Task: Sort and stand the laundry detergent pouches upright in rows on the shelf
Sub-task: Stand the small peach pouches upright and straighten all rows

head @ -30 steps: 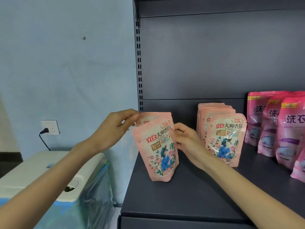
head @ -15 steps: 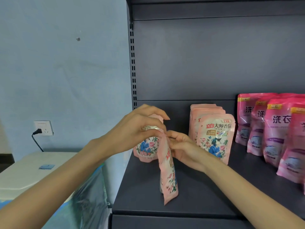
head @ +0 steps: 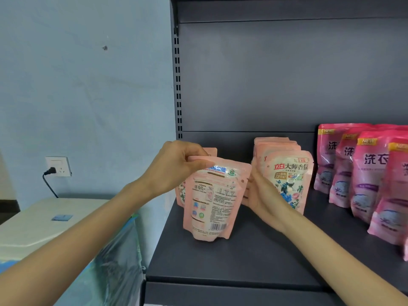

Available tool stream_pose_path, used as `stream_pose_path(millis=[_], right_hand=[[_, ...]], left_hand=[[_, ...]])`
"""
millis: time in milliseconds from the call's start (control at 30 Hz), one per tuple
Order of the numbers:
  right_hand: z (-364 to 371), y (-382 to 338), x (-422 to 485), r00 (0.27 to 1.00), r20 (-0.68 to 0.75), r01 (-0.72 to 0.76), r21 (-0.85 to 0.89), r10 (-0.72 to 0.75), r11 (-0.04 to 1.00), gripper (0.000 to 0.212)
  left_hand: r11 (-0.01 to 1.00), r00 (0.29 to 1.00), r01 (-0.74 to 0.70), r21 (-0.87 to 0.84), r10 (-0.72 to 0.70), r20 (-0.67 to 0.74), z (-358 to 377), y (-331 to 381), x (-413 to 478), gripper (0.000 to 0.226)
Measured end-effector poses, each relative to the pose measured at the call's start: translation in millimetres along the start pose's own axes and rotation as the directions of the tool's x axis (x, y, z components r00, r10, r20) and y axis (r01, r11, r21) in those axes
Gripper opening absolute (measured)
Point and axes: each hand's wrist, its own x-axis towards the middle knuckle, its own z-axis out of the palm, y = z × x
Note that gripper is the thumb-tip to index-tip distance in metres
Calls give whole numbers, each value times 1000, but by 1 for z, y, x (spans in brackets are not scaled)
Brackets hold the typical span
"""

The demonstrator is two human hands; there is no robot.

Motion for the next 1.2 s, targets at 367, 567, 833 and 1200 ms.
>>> stream_pose_path(millis=[367, 567, 833, 1200], right_hand=[[-5, -3, -10, 973, -71, 207, -138, -218, 969, 34], [-5, -3, -9, 973, -99, 196, -124, -209, 973, 36], [-6, 5, -11, 979, -124, 154, -84, -164, 984, 26], [-10, 1, -11, 995, -45, 97, 82, -94, 992, 42]], left_hand=[[979, 991, 127, -157, -132, -17, 9, -6, 7, 8], [963, 986, 159, -218, -168, -22, 11, -6, 6, 10], [953, 994, 107, -283, -111, 1, 13, 1, 0, 12], [963, 949, -268, -6, 265, 173, 28, 9, 5, 38]])
